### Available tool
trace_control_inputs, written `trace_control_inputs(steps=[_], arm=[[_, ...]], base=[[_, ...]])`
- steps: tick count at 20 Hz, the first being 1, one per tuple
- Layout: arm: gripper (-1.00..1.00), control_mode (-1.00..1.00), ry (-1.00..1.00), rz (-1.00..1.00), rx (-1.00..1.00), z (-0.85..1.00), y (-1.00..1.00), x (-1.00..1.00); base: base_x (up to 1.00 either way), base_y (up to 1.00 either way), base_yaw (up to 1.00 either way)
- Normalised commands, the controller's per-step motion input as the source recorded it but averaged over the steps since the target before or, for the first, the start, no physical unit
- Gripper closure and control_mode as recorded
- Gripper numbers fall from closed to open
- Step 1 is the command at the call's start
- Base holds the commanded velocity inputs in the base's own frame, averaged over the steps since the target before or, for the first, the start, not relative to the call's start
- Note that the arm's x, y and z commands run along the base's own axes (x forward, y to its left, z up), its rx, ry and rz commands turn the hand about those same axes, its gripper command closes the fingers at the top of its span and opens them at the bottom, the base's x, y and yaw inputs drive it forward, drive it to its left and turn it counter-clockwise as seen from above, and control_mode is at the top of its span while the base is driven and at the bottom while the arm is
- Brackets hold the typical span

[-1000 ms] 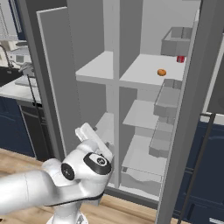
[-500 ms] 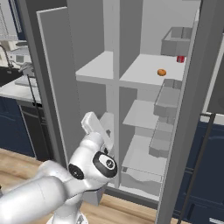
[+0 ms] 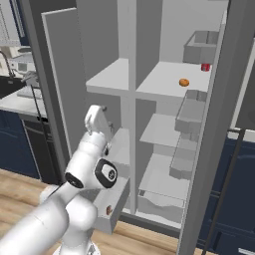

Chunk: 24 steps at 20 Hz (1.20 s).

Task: Take the mushroom and tangerine from the fridge shelf and place them in the freezer drawer to begin freezing them.

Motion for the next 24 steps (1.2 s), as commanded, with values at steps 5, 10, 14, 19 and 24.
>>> trace_control_inputs(steps=[5, 10, 14, 19, 24], arm=[[-1.0, -1.0, -0.19, 0.0, 0.41, 0.3, 0.75, 0.07], [-1.0, -1.0, -0.14, 0.03, 0.28, 0.19, -0.11, -0.01], [-1.0, -1.0, -0.01, 0.0, -0.24, 0.19, -0.36, -0.03], [-1.0, -1.0, 0.11, 0.05, -0.6, 0.1, -0.02, -0.02], [-1.0, -1.0, 0.16, 0.08, -0.63, 0.0, -0.02, -0.19]], base=[[0.0, 0.0, 0.0], [0.0, 0.0, 0.0], [0.0, 0.0, 0.0], [0.0, 0.0, 0.0], [0.0, 0.0, 0.0]])
